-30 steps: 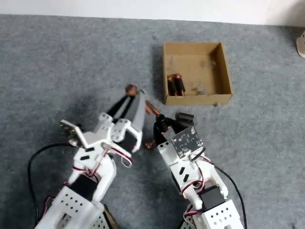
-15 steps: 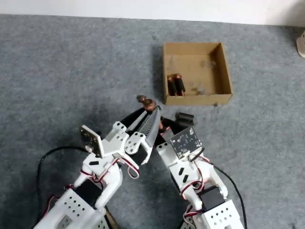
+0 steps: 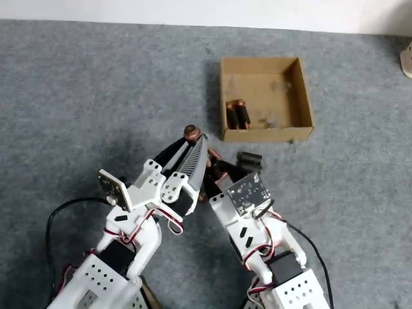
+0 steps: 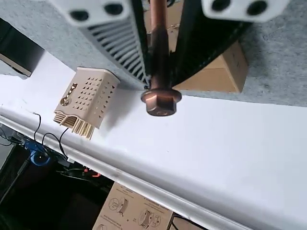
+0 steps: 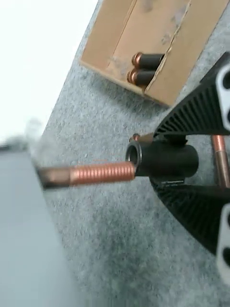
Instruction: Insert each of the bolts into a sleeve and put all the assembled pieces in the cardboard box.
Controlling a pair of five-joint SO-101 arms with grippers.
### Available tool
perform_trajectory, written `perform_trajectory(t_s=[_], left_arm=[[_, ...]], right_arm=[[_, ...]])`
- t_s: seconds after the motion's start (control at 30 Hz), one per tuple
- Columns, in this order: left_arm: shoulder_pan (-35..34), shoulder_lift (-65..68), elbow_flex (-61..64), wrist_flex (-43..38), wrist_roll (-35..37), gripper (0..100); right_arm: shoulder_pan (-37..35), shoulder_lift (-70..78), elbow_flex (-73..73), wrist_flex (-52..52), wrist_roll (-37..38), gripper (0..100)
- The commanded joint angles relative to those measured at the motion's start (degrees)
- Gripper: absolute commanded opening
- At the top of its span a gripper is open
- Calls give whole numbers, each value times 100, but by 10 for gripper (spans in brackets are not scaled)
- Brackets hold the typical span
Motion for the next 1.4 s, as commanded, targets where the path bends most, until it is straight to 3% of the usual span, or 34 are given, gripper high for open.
perform_trajectory(t_s=[0.0,0.6,1.0,1.2,1.37], left_arm=[[-57,-127,-66,-176,-35,4],[-66,-92,295,-105,-44,4],[119,-92,259,519,-44,14],[198,-136,251,870,-44,257],[189,-136,31,1609,-18,447]], right_arm=[[-224,-31,813,4,-9,5],[-66,-40,796,4,-9,5],[-13,-40,796,4,-9,5],[22,-40,796,4,-9,5],[567,-40,796,4,-26,5]])
